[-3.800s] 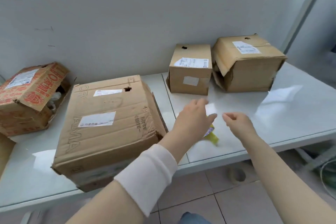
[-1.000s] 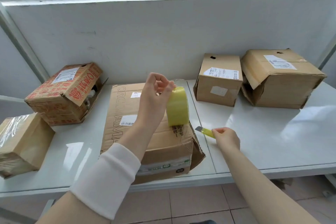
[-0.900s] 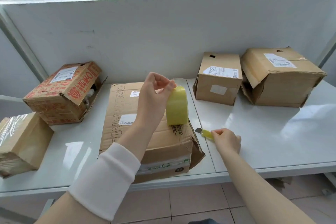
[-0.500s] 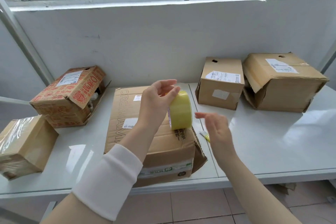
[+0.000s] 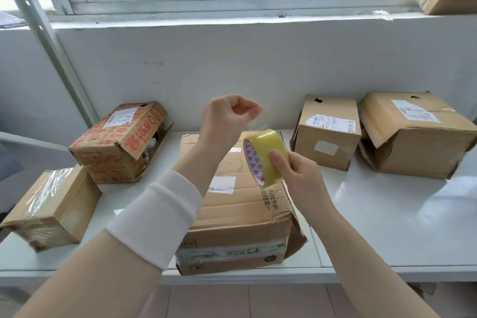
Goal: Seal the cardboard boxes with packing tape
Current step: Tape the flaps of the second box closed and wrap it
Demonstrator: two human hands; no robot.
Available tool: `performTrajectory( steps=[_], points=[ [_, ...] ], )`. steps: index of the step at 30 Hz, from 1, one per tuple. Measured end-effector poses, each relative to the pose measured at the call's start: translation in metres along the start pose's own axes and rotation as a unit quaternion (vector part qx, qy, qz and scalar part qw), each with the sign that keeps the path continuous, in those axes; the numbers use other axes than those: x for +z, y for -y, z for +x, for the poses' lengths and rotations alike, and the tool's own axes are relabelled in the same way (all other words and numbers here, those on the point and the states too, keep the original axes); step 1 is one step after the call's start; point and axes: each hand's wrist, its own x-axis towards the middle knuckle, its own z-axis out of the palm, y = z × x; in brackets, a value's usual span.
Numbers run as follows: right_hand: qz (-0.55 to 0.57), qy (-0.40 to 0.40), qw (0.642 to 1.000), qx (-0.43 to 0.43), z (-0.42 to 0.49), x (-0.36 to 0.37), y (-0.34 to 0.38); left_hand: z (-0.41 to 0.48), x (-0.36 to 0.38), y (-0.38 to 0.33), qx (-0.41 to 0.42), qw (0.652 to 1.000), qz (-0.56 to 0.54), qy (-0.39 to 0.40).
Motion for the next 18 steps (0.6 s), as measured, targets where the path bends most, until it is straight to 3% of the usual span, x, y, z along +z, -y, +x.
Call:
performTrajectory(
  steps=[6, 9, 18],
  points=[
    [-0.028, 0.043, 0.998, -0.021, 0.005, 0.005, 0.005, 0.007, -0.009, 0.0, -0.036, 0.999, -0.027, -0.014],
    [-0.123, 0.102, 0.986, -0.055, 0.006, 0.004, -0.002, 0.009, -0.014, -0.006, -0.031, 0.999, -0.041, 0.004],
    [-0.057, 0.055, 0.994, -0.081, 0.009, 0.01, 0.009, 0.024, -0.029, -0.022, 0.015, 0.999, -0.028, -0.029]
  ],
)
